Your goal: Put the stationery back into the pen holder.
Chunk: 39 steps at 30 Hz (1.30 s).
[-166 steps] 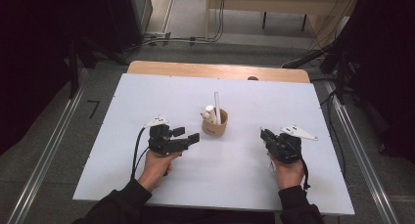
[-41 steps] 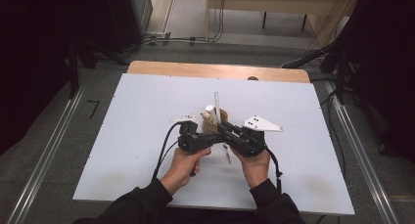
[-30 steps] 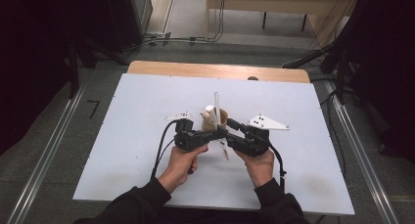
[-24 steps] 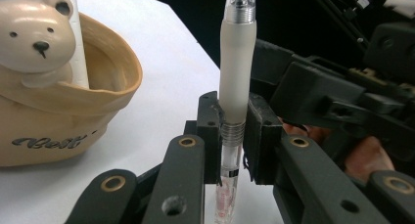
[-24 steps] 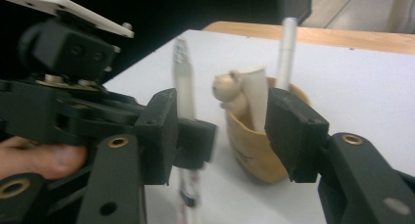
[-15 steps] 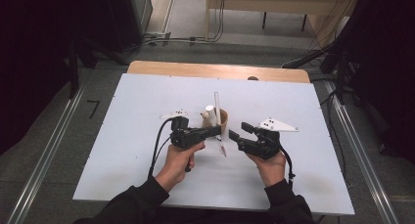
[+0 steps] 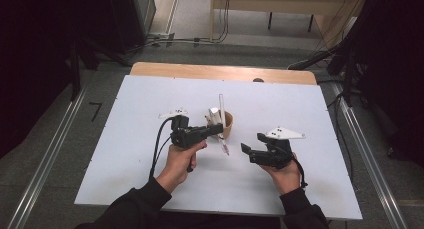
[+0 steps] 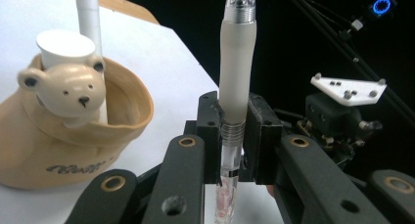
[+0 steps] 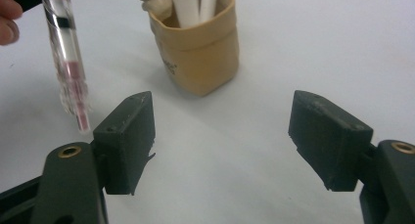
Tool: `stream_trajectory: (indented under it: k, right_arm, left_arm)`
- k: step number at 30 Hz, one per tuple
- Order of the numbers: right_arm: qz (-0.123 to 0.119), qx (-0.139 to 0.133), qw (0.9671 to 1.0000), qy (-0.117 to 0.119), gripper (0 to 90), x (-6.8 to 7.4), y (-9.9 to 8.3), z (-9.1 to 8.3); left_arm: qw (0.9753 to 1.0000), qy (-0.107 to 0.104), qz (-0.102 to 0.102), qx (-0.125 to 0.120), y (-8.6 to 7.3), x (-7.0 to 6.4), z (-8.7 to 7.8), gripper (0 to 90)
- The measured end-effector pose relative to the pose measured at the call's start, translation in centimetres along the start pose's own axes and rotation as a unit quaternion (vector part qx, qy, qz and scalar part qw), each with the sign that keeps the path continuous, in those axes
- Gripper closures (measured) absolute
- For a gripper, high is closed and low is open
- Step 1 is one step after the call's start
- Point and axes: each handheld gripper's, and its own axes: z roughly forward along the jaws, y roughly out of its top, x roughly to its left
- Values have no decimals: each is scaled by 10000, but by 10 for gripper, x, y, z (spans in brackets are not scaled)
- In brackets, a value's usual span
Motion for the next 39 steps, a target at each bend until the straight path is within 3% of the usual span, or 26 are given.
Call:
stream_trajectory:
  k: [15,39]
  right_arm:
    - [157,21,9998,-72,239,-12,-6,-5]
    - [187,46,9998,-99,192,-14,-7,-2]
  left_arm:
    - [9998,141,2,-143,21,5,0,796]
    - [9976,553,220,-343,45,14,13,795]
